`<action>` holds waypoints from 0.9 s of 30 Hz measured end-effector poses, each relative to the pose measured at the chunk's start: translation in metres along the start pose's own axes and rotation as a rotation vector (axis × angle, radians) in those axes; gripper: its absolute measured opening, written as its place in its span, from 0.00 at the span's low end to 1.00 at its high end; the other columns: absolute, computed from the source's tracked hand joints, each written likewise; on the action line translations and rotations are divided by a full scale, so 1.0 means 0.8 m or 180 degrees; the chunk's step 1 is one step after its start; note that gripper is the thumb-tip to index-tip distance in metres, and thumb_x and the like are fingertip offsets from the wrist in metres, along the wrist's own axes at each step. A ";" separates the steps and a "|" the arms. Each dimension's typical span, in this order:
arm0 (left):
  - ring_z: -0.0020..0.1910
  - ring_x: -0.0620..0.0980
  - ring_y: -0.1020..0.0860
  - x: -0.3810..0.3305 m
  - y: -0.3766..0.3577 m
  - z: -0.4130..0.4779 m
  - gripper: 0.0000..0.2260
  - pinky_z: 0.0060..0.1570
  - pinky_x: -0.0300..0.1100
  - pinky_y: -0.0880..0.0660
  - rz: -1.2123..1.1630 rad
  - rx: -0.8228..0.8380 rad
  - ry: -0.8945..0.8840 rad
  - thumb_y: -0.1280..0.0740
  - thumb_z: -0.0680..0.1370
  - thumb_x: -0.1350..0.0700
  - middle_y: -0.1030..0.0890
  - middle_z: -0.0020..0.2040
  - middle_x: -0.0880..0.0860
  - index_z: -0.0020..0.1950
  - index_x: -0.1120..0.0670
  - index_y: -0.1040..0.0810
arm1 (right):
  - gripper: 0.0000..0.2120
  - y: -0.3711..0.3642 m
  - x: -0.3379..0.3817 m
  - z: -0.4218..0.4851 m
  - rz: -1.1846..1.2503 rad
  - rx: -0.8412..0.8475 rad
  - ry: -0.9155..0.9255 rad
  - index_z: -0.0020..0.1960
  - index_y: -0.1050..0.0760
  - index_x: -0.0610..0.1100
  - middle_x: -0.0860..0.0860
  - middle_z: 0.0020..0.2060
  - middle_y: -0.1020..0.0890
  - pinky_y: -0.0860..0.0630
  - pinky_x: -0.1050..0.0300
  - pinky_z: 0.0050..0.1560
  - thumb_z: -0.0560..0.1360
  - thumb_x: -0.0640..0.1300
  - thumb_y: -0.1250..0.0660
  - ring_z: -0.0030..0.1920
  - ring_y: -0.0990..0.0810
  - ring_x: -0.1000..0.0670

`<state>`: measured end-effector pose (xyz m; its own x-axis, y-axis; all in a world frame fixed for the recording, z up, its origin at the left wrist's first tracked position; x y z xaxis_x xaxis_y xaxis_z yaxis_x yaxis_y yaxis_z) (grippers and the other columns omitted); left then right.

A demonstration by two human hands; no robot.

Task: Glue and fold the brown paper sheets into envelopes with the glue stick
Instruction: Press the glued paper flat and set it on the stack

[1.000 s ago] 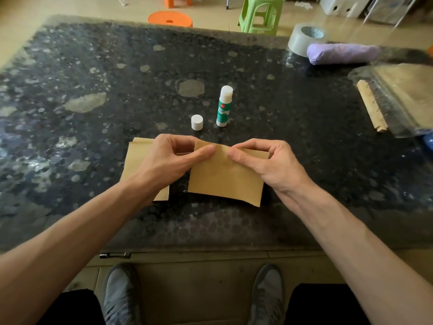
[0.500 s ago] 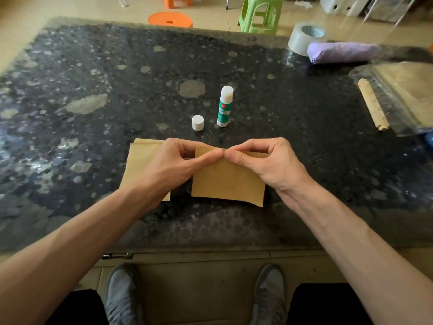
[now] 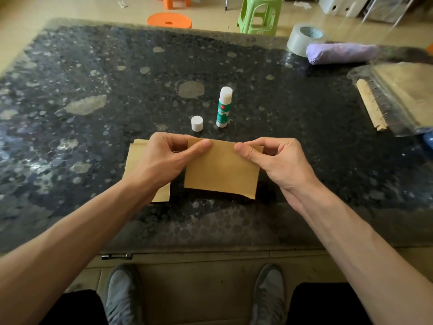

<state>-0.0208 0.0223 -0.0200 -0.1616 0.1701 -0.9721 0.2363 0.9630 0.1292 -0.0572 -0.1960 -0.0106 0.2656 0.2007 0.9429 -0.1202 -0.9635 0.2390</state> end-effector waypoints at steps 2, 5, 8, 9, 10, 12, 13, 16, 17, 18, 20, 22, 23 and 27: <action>0.46 0.43 0.14 -0.001 0.000 -0.002 0.07 0.44 0.33 0.19 0.0007 -0.0030 -0.0006 0.26 0.77 0.50 0.12 0.46 0.47 0.51 0.51 0.12 | 0.10 0.000 -0.002 0.001 -0.0039 -0.0084 0.0068 0.44 0.12 0.50 0.58 0.40 0.13 0.26 0.75 0.36 0.69 0.55 0.21 0.43 0.17 0.65; 0.48 0.45 0.13 -0.003 0.002 -0.002 0.08 0.46 0.34 0.19 -0.0048 -0.0059 0.0030 0.27 0.78 0.50 0.12 0.47 0.49 0.51 0.52 0.12 | 0.07 0.000 -0.002 -0.001 0.0161 -0.0126 0.0064 0.45 0.12 0.50 0.58 0.40 0.12 0.27 0.76 0.37 0.71 0.52 0.21 0.43 0.17 0.66; 0.51 0.46 0.14 -0.010 0.010 0.000 0.10 0.52 0.37 0.18 -0.0028 0.0017 0.0014 0.27 0.78 0.51 0.12 0.49 0.50 0.54 0.54 0.12 | 0.06 0.003 0.000 -0.001 0.0224 -0.0165 0.0113 0.46 0.12 0.50 0.57 0.41 0.12 0.25 0.74 0.38 0.72 0.51 0.22 0.43 0.16 0.64; 0.51 0.46 0.14 -0.012 0.012 0.001 0.10 0.53 0.38 0.18 -0.0008 0.0035 0.0001 0.27 0.78 0.50 0.12 0.50 0.50 0.54 0.54 0.12 | 0.06 0.003 0.001 -0.001 0.0237 -0.0159 0.0103 0.46 0.12 0.50 0.57 0.41 0.12 0.24 0.72 0.39 0.72 0.52 0.22 0.43 0.17 0.64; 0.51 0.46 0.14 -0.013 0.014 0.001 0.11 0.54 0.38 0.18 0.0010 0.0038 -0.0001 0.27 0.77 0.50 0.12 0.50 0.49 0.54 0.54 0.12 | 0.06 0.002 0.002 -0.002 0.0275 -0.0146 0.0066 0.46 0.12 0.51 0.57 0.42 0.12 0.24 0.69 0.40 0.72 0.52 0.22 0.43 0.17 0.64; 0.52 0.45 0.14 -0.014 0.018 0.002 0.11 0.55 0.40 0.19 0.0012 0.0019 0.0029 0.27 0.77 0.49 0.12 0.50 0.49 0.55 0.54 0.12 | 0.07 0.000 0.003 -0.003 0.0363 -0.0137 -0.0027 0.46 0.12 0.50 0.58 0.42 0.12 0.24 0.63 0.46 0.72 0.53 0.22 0.42 0.17 0.65; 0.52 0.46 0.14 -0.013 0.019 0.002 0.11 0.56 0.41 0.20 0.0004 0.0006 0.0048 0.27 0.78 0.49 0.12 0.50 0.49 0.55 0.54 0.12 | 0.07 0.000 0.003 -0.003 0.0372 -0.0157 -0.0044 0.46 0.12 0.50 0.58 0.42 0.12 0.25 0.61 0.48 0.72 0.53 0.22 0.42 0.17 0.65; 0.52 0.46 0.14 -0.011 0.017 0.001 0.11 0.55 0.41 0.18 -0.0019 0.0001 0.0082 0.27 0.78 0.49 0.12 0.50 0.50 0.55 0.54 0.12 | 0.09 0.001 0.003 -0.003 0.0357 -0.0197 -0.0113 0.46 0.12 0.50 0.58 0.43 0.12 0.25 0.58 0.51 0.71 0.54 0.22 0.45 0.16 0.62; 0.52 0.47 0.14 -0.011 0.017 0.001 0.11 0.54 0.41 0.17 -0.0043 0.0012 0.0094 0.27 0.78 0.49 0.12 0.50 0.50 0.55 0.54 0.13 | 0.10 0.001 0.002 -0.003 0.0378 -0.0166 -0.0162 0.47 0.11 0.50 0.57 0.44 0.12 0.24 0.57 0.52 0.70 0.55 0.22 0.47 0.16 0.59; 0.52 0.47 0.14 -0.010 0.017 0.001 0.12 0.54 0.40 0.17 -0.0079 0.0021 0.0104 0.27 0.78 0.49 0.12 0.51 0.51 0.55 0.55 0.13 | 0.11 0.001 0.002 -0.004 0.0406 -0.0127 -0.0206 0.49 0.11 0.50 0.56 0.45 0.11 0.23 0.56 0.52 0.70 0.55 0.21 0.50 0.15 0.56; 0.52 0.48 0.14 -0.011 0.016 0.001 0.12 0.53 0.40 0.17 -0.0161 0.0037 0.0134 0.28 0.79 0.50 0.12 0.51 0.51 0.56 0.56 0.13 | 0.12 0.002 0.001 -0.003 0.0398 -0.0150 -0.0241 0.49 0.12 0.49 0.56 0.45 0.11 0.20 0.56 0.52 0.70 0.54 0.21 0.49 0.14 0.55; 0.52 0.48 0.13 -0.012 0.013 -0.001 0.12 0.49 0.39 0.17 -0.0335 0.0101 0.0206 0.28 0.79 0.51 0.12 0.52 0.52 0.57 0.57 0.14 | 0.11 0.003 0.001 -0.002 0.0348 -0.0256 -0.0210 0.48 0.12 0.49 0.57 0.44 0.12 0.18 0.55 0.52 0.70 0.53 0.21 0.48 0.14 0.57; 0.52 0.48 0.13 -0.012 0.010 -0.003 0.13 0.48 0.38 0.17 -0.0458 0.0152 0.0272 0.28 0.78 0.51 0.12 0.52 0.52 0.57 0.57 0.14 | 0.11 0.003 0.001 -0.001 0.0357 -0.0272 -0.0210 0.49 0.12 0.49 0.56 0.44 0.11 0.17 0.53 0.55 0.70 0.54 0.21 0.49 0.14 0.56; 0.51 0.49 0.13 -0.008 0.001 -0.006 0.13 0.49 0.40 0.16 -0.0633 0.0257 0.0512 0.25 0.73 0.51 0.12 0.50 0.52 0.54 0.57 0.14 | 0.14 0.002 0.004 -0.001 0.0507 -0.0151 -0.0264 0.51 0.13 0.47 0.54 0.48 0.11 0.18 0.45 0.62 0.69 0.54 0.21 0.54 0.14 0.51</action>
<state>-0.0240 0.0226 -0.0129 -0.3610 0.0165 -0.9324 0.2593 0.9622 -0.0834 -0.0576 -0.1971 -0.0070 0.3173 0.0293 0.9479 -0.2115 -0.9722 0.1008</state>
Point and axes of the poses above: each hand's wrist, its own z-axis towards the middle knuckle, its own y-axis out of the back of the hand, x = y × z, the point moved 1 cm from there along z, towards the middle knuckle
